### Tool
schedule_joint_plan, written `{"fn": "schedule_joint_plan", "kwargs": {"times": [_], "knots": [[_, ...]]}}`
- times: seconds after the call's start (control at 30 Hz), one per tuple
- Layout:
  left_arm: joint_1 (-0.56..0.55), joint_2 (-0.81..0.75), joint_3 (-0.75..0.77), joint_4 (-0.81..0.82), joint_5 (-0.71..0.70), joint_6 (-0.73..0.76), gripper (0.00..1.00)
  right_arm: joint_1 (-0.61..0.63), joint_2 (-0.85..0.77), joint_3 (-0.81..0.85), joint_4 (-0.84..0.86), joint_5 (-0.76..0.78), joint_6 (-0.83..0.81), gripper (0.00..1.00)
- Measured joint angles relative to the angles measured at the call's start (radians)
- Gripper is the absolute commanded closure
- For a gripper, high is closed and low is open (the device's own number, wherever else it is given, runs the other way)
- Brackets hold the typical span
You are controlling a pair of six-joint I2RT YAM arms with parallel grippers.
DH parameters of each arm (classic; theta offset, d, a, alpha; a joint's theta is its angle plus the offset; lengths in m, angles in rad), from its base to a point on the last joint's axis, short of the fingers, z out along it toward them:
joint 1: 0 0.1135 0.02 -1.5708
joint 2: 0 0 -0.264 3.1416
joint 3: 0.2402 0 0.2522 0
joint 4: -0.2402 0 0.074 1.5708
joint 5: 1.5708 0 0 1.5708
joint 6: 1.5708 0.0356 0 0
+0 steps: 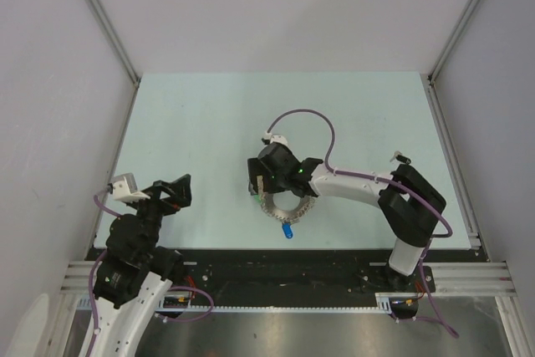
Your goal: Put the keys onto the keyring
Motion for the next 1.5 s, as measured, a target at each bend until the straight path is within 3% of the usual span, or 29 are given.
{"fn": "schedule_joint_plan", "kwargs": {"times": [0.23, 0.5, 0.7, 0.9, 1.13, 1.5], "knots": [[0.000, 0.000, 0.000, 0.006, 0.056, 0.021, 0.00, -0.029, -0.150, -0.023, -0.140, 0.146, -0.021, 0.37], [0.000, 0.000, 0.000, 0.028, 0.142, 0.046, 0.00, -0.035, -0.418, -0.367, -0.121, 0.111, -0.084, 0.52], [0.000, 0.000, 0.000, 0.041, 0.166, 0.051, 0.00, -0.112, -0.546, -0.586, -0.010, -0.018, -0.144, 0.53], [0.000, 0.002, 0.000, 0.045, 0.172, 0.051, 0.00, -0.209, -0.564, -0.708, 0.182, -0.184, -0.183, 0.57], [0.000, 0.003, 0.000, 0.047, 0.173, 0.053, 0.00, -0.234, -0.506, -0.729, 0.331, -0.301, -0.210, 0.58], [0.005, 0.043, -0.001, 0.053, 0.197, 0.061, 0.00, -0.250, -0.400, -0.739, 0.476, -0.356, -0.216, 0.61]]}}
